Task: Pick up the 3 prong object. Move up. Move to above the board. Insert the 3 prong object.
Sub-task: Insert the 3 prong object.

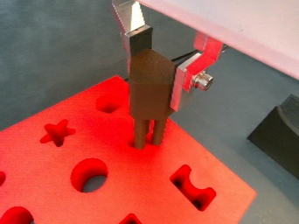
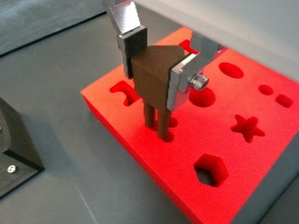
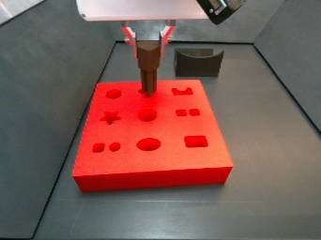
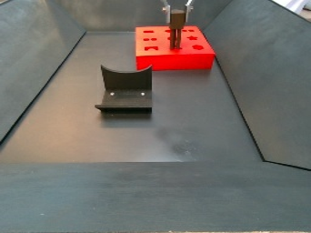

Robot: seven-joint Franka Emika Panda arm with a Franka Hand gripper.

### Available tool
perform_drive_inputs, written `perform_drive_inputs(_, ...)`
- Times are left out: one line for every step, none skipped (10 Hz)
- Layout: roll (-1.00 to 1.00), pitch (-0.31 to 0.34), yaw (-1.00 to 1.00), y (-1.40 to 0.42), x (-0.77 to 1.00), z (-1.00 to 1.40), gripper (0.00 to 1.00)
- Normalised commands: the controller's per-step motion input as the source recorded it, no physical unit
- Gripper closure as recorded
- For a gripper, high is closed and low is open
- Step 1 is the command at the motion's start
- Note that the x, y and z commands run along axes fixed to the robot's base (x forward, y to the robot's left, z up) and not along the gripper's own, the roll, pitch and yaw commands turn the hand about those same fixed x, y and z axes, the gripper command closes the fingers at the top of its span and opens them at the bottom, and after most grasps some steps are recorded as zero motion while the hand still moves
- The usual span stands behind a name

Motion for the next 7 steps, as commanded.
perform_drive_inputs(0.00, -0.026, 0.02, 0.00, -0.01, -0.09, 1.00)
perform_drive_inputs(0.00, -0.043, 0.01, 0.00, -0.11, -0.24, 1.00)
perform_drive_inputs(0.00, -0.056, 0.02, 0.00, -0.12, -0.30, 1.00)
perform_drive_inputs(0.00, -0.086, 0.01, -0.09, -0.01, -0.33, 1.00)
perform_drive_inputs(0.00, -0.113, 0.00, -0.14, 0.00, -0.35, 1.00)
perform_drive_inputs(0.00, -0.101, 0.00, -0.12, -0.06, -0.41, 1.00)
perform_drive_inputs(0.00, -0.130, 0.00, -0.12, -0.07, -0.44, 1.00)
